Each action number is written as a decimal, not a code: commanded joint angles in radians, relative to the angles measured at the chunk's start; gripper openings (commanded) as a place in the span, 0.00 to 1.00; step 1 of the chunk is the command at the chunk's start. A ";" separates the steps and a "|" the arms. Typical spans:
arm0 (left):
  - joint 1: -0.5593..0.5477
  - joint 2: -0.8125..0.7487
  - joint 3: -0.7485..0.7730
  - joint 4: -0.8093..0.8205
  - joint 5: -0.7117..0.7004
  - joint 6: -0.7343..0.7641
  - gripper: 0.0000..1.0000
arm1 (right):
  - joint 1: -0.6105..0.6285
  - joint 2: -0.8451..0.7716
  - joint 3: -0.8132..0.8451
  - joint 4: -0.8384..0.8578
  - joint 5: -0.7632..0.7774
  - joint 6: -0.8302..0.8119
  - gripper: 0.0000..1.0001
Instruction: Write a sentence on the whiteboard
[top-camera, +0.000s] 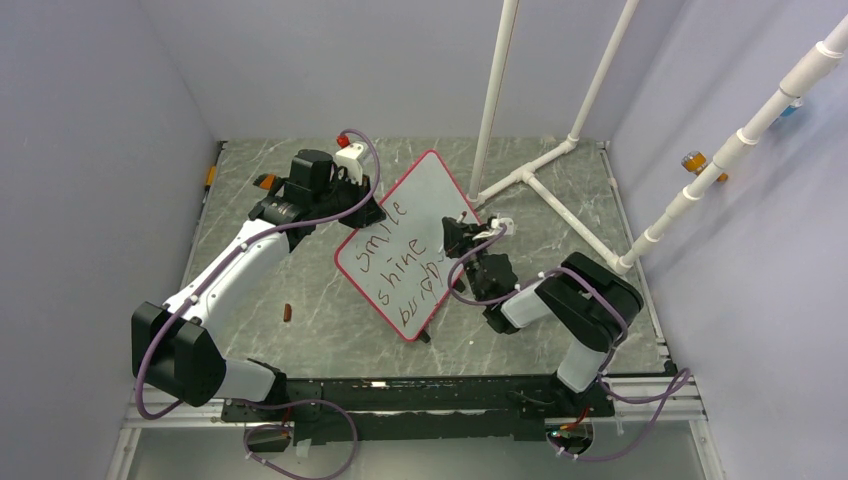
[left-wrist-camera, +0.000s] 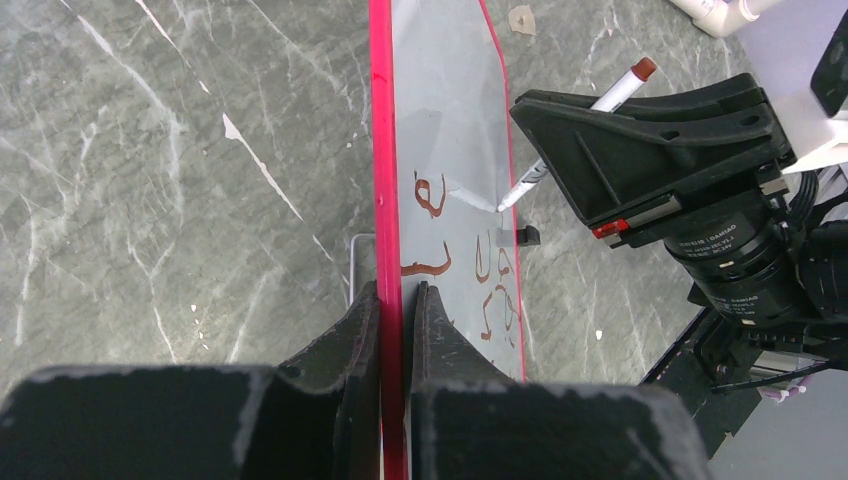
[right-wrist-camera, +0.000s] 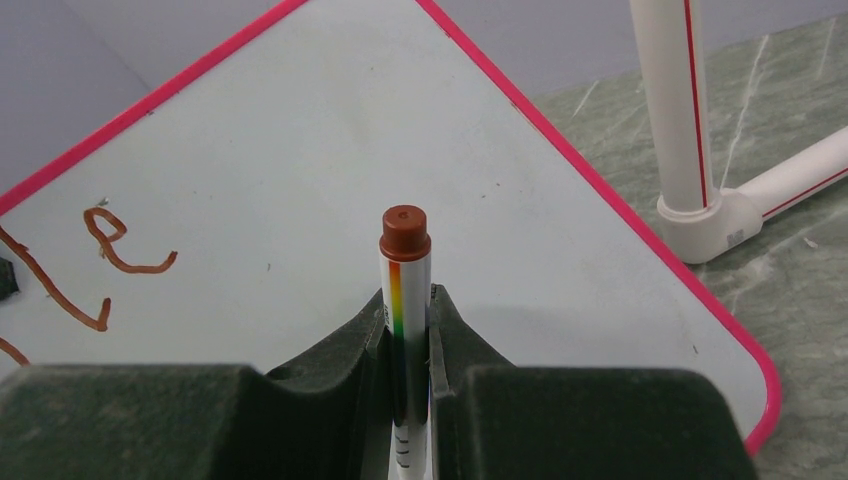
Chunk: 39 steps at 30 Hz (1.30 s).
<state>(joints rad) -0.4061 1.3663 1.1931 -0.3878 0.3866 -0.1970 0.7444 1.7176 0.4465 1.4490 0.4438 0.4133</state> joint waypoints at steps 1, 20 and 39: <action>0.001 -0.012 -0.002 0.028 -0.060 0.087 0.00 | -0.004 0.020 0.008 0.040 -0.007 0.022 0.00; 0.001 -0.010 0.001 0.027 -0.052 0.085 0.00 | 0.013 0.077 -0.063 0.090 0.031 0.042 0.00; 0.001 -0.010 0.009 0.013 -0.061 0.089 0.00 | 0.006 -0.013 0.028 0.010 0.086 -0.115 0.00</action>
<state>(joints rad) -0.4061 1.3663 1.1931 -0.3870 0.3874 -0.1970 0.7525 1.7973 0.4728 1.4609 0.4999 0.3309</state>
